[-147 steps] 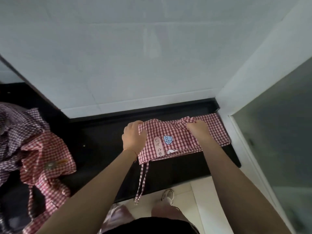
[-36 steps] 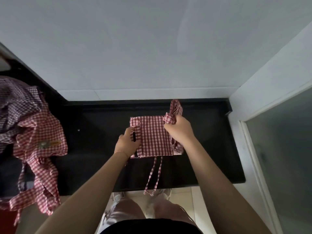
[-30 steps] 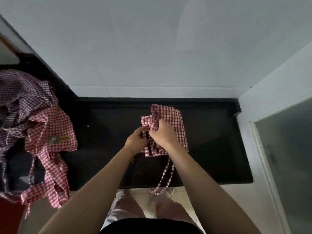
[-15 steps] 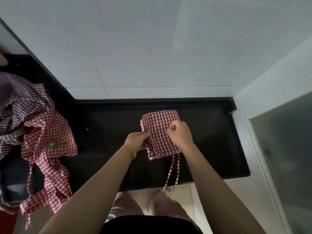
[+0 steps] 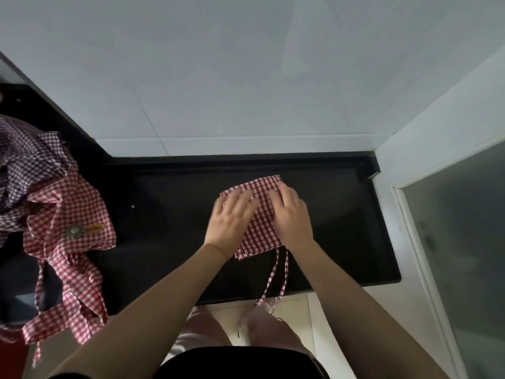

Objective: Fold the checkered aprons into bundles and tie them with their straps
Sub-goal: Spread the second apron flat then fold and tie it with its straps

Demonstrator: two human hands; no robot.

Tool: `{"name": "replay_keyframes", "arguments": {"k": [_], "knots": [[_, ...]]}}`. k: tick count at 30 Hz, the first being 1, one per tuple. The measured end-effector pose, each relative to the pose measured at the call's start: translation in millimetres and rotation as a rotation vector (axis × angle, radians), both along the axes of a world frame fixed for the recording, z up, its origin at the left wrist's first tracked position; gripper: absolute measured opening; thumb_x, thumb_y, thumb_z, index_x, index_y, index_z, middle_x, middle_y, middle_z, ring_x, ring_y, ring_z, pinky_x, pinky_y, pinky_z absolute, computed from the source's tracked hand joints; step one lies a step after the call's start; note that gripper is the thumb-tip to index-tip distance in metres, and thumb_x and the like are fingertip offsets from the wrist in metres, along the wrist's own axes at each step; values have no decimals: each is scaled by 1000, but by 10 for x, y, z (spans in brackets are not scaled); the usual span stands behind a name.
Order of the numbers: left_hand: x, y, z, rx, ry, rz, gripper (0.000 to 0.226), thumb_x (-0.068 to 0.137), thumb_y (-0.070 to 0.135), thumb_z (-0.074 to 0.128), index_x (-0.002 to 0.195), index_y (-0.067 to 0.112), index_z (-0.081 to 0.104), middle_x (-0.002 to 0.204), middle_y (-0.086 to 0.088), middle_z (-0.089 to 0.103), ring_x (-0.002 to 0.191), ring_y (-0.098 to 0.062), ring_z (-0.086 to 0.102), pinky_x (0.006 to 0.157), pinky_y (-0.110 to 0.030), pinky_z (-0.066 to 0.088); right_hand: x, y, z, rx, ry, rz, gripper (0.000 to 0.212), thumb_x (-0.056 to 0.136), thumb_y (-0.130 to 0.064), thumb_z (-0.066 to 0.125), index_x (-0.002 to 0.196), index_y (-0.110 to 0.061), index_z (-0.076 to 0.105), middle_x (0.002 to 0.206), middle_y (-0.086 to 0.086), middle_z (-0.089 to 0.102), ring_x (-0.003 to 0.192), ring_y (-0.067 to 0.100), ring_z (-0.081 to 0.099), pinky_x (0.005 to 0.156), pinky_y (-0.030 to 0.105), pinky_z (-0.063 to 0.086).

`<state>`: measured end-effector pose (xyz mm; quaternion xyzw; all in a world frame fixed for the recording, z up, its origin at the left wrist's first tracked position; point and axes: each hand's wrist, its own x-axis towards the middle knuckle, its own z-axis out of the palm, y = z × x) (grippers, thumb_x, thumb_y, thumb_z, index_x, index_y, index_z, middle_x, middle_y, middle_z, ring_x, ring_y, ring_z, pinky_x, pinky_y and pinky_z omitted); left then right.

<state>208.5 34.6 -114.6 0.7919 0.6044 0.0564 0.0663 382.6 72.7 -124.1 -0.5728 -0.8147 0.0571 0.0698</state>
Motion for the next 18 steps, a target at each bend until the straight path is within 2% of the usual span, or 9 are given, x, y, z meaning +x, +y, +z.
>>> {"name": "replay_keyframes", "arguments": {"k": [1,2,5,7,10,12,15,18], "knots": [[58,24,9,-95,65,-121,67,88,12,62,150,19,36,161,-7,25,150,-30,19,124,-52,10,-12,11,-61,-5,-12,76,53,90,-19,61,141,-12,48,156,13,35,143,30,35,112,45,36],[121,58,7,-198,88,-144,62,93,18,58,151,21,34,163,-4,22,152,-26,14,125,-49,3,-22,20,-111,-41,-31,114,54,94,-23,57,145,-11,45,160,12,29,148,30,28,116,47,32],[257,88,-42,-274,17,17,41,101,33,40,140,21,44,152,-3,38,144,-21,27,123,-51,12,10,2,-264,-151,-83,148,59,102,-35,42,155,-16,28,165,7,17,153,25,13,122,50,23],[336,78,-113,-254,-9,103,45,102,41,30,139,20,41,152,-7,35,144,-25,26,120,-55,17,92,-14,-362,-198,-100,155,62,102,-38,37,158,-18,19,166,5,12,154,22,6,123,49,18],[345,42,-315,-268,39,135,68,100,55,16,158,20,8,166,-10,-5,153,-30,-8,122,-56,6,192,-46,-481,-206,-69,142,60,105,-39,31,159,-19,14,167,3,6,154,18,0,125,45,10],[296,37,-441,-293,76,116,84,93,72,9,157,23,-12,162,-10,-24,149,-30,-24,121,-54,-7,217,-47,-506,-232,-9,82,59,107,-39,23,159,-17,10,167,4,2,154,17,-3,125,43,7],[280,45,-511,-340,121,79,101,79,91,10,153,31,-23,159,-11,-32,146,-35,-30,118,-60,-14,265,-11,-484,-294,112,-86,67,105,-45,28,159,-11,8,166,9,9,153,22,6,125,45,13],[279,61,-511,-341,151,78,103,74,95,11,152,36,-25,159,-11,-33,144,-38,-31,116,-64,-14,238,112,-313,-369,188,-208,79,97,-47,52,157,-11,15,158,11,27,146,25,26,118,43,29]]}}
